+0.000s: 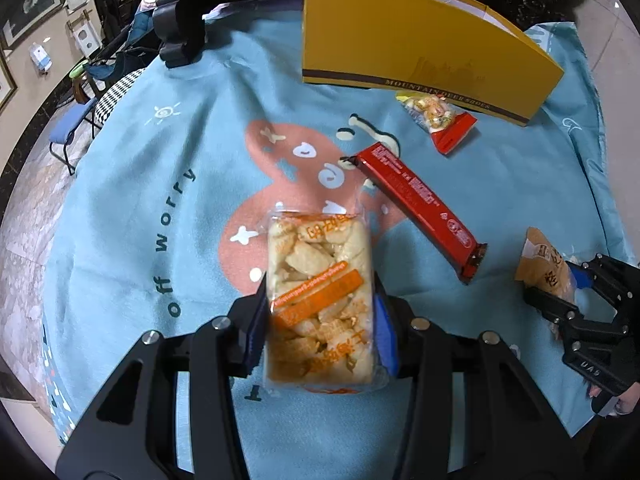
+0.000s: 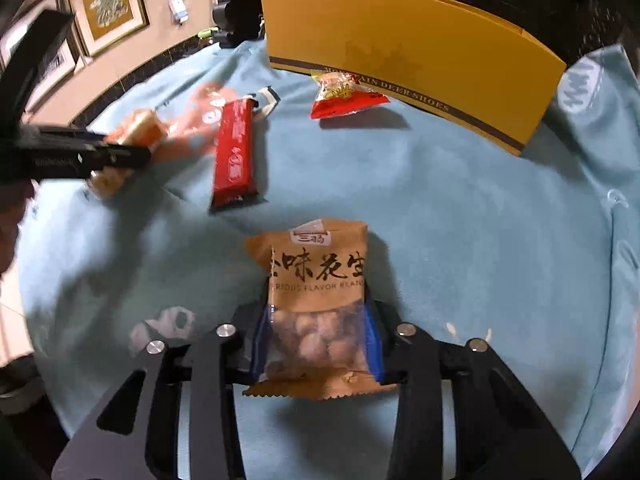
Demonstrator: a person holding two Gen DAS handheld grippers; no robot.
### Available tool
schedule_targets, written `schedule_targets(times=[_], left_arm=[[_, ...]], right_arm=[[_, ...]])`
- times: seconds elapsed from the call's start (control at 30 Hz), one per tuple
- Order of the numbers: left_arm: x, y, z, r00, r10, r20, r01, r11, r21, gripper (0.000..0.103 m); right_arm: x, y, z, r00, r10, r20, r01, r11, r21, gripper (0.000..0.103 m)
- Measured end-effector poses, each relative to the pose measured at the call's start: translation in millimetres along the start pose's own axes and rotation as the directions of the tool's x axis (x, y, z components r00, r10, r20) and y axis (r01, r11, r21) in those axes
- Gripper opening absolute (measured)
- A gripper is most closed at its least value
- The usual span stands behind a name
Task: Organize snacks
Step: 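Carry the cracker and peanut bags into the yellow box and open both grippers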
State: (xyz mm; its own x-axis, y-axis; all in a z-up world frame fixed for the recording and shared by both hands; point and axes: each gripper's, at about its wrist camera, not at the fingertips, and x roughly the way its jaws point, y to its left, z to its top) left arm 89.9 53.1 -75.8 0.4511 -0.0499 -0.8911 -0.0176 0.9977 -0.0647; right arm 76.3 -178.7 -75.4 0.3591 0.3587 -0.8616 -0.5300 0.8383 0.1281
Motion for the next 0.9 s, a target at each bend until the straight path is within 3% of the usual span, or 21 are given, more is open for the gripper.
schedule_targets(times=[0.2, 0.37, 0.63, 0.9], left_arm=[[-25, -8, 9, 0.998, -0.003, 0.056, 0.0, 0.999, 0.044, 0.046], [-54, -21, 32, 0.993, -0.011, 0.12, 0.0, 0.996, 0.089, 0.046], [-91, -55, 114, 0.974, -0.033, 0.224, 0.001, 0.99, 0.143, 0.046], [-65, -77, 206, 0.976, -0.046, 0.212, 0.02, 0.992, 0.124, 0.046]], right_arm=[[-33, -20, 10, 0.995, 0.038, 0.091, -0.05, 0.991, 0.127, 0.038], [-71, -27, 36, 0.979, 0.012, 0.201, -0.039, 0.991, 0.13, 0.038], [-111, -56, 104, 0.935, -0.05, 0.352, -0.015, 0.984, 0.179, 0.038], [-99, -97, 173, 0.918, -0.09, 0.386, -0.005, 0.971, 0.241, 0.038]])
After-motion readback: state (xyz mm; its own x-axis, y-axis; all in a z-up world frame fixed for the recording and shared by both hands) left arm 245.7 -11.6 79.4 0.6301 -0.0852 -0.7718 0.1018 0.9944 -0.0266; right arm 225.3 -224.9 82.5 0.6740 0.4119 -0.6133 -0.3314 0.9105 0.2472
